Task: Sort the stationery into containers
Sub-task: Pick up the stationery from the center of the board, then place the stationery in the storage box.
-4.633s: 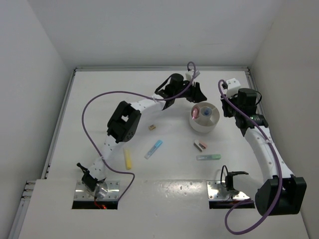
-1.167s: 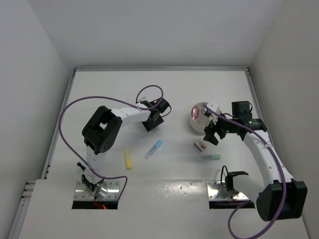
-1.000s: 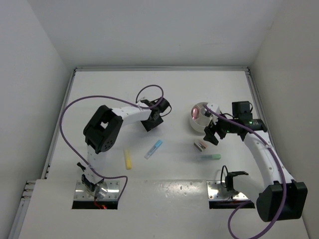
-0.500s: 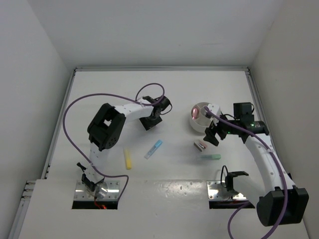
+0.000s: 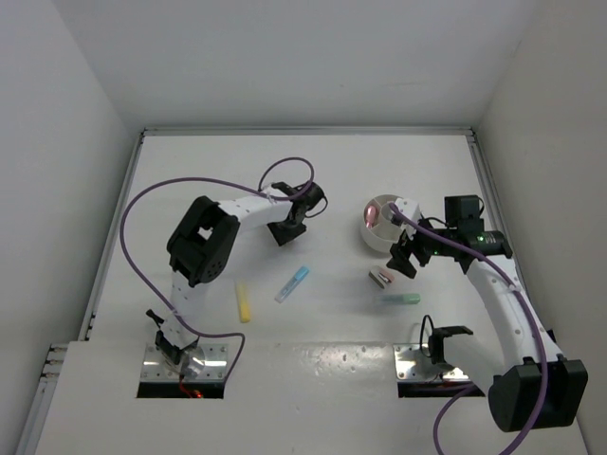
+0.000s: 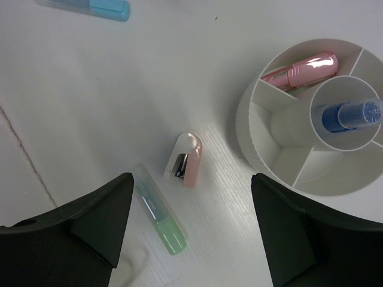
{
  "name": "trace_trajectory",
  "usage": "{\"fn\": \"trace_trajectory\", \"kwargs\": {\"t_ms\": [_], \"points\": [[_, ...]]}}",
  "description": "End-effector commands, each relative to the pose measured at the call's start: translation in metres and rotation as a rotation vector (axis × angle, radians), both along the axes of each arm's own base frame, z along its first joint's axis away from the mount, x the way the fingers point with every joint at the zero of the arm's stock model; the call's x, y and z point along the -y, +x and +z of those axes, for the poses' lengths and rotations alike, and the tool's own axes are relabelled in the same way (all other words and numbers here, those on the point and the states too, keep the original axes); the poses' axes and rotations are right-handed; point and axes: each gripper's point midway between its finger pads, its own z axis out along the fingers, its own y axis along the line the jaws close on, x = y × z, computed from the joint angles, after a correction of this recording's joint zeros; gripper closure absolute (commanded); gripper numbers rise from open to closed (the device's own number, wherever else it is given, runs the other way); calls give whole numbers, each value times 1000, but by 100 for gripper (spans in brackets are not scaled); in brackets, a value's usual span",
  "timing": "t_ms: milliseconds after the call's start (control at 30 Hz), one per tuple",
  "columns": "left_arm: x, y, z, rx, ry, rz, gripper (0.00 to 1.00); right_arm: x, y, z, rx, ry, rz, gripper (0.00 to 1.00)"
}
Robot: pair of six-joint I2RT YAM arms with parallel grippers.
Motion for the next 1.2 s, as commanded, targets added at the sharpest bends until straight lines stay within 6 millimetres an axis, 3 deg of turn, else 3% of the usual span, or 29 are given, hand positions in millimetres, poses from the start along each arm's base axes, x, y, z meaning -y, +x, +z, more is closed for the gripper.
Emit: {"fn": "trace_trajectory", "kwargs": {"t_ms": [0, 67, 133, 167, 200, 233, 300, 367, 400, 433, 467, 500, 567, 600, 633, 700, 733, 867, 967, 1067, 1133, 1167], "points": [[14, 16, 36, 72, -61, -89, 100, -7, 1, 8, 31, 25, 41, 20], [31, 31, 65, 139, -107, -215, 100, -7, -1, 5, 22, 25, 41, 22], [48, 48, 91, 241, -157, -312, 100, -5, 2, 2, 19, 14, 34, 37], [59, 49, 101, 271, -177, -437, 100, -5, 2, -2, -3, 14, 34, 49], [69, 52, 126, 343, -220, -503, 100, -4, 3, -6, -20, 8, 22, 78], [78, 53, 140, 397, -256, -565, 100, -4, 5, -4, -20, 8, 22, 91], [105, 61, 179, 562, -346, -716, 100, 0, 7, -8, -46, -10, 3, 97], [114, 69, 196, 629, -353, -757, 100, 3, 17, -6, -32, -21, -38, 97], [127, 74, 217, 669, -387, -797, 100, 9, 22, -7, -21, -45, -69, 97], [135, 78, 221, 678, -399, -824, 100, 12, 23, -4, -7, -47, -106, 97], [146, 83, 206, 652, -404, -864, 100, 15, 34, 3, 43, -50, -136, 97], [159, 88, 222, 685, -437, -902, 100, 23, 38, 3, 64, -78, -182, 96], [183, 83, 220, 667, -530, -994, 100, 28, 46, 13, 126, -76, -241, 95], [193, 87, 206, 651, -548, -1026, 100, 32, 48, 12, 140, -91, -258, 93], [205, 83, 214, 661, -584, -1065, 100, 34, 48, 12, 135, -93, -273, 93], [215, 88, 218, 678, -623, -1069, 100, 38, 51, 13, 148, -109, -292, 92], [220, 89, 206, 655, -631, -1077, 100, 40, 53, 14, 150, -108, -309, 92], [238, 80, 194, 626, -666, -1124, 100, 47, 58, 16, 168, -129, -350, 91], [240, 80, 181, 607, -671, -1129, 100, 47, 56, 12, 154, -126, -356, 91], [249, 75, 183, 616, -696, -1159, 100, 47, 56, 12, 154, -126, -356, 91], [252, 71, 169, 581, -716, -1177, 100, 47, 56, 12, 154, -126, -356, 90], [255, 71, 176, 599, -728, -1191, 100, 47, 56, 12, 154, -126, -356, 89]]}}
